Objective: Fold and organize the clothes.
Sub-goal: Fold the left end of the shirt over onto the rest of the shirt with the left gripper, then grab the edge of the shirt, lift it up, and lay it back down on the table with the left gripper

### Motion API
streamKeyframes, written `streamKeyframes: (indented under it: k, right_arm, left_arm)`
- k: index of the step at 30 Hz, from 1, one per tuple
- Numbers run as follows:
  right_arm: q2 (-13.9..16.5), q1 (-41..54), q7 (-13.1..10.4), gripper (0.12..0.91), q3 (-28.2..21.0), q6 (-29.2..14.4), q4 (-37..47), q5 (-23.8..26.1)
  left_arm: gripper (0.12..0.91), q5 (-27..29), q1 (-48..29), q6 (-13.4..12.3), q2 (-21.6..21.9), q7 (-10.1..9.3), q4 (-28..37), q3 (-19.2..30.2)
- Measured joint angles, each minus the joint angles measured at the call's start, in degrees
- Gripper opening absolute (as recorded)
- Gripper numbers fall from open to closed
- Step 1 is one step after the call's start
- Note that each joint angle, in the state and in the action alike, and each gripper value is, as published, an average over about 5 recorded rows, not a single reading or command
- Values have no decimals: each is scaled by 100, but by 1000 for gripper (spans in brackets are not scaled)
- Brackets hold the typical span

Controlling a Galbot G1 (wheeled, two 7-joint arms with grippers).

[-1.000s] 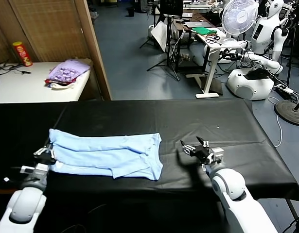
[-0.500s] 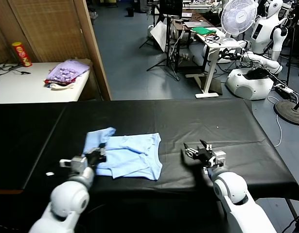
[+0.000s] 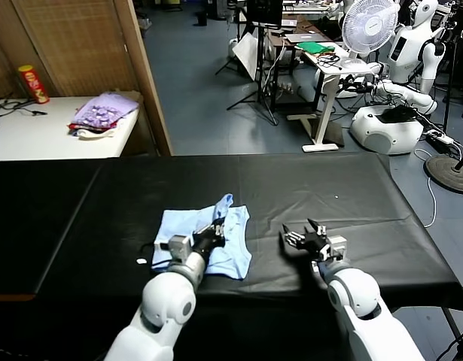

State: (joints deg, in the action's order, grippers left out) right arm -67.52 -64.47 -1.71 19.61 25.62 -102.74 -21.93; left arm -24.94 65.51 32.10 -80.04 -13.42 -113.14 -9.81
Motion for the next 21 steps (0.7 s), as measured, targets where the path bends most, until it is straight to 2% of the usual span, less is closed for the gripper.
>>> streamKeyframes:
  k: [7,10,13,17,21]
  right_arm:
    - [8,9,48,798,-66,-2,-25,7]
    - [23,14,86,798,-115,-15,-34,11]
    - [45,49,122,798,-179,-35,-34,13]
    - [110,148,203,798,-309,-51,-48,-62]
    - [203,302,294,798,-511,-39,-142,-365]
  left_arm:
    - [167,110,-3,-99,-150,-85,161,33]
    - [278,202,9,-220,-204,8,230,26]
    - [443,201,30,-362,-277,154,245,24]
    - [670,-63,11,-578,-389,297,150,22]
    - [785,-142,-32,-719,-361,364,-21,-66]
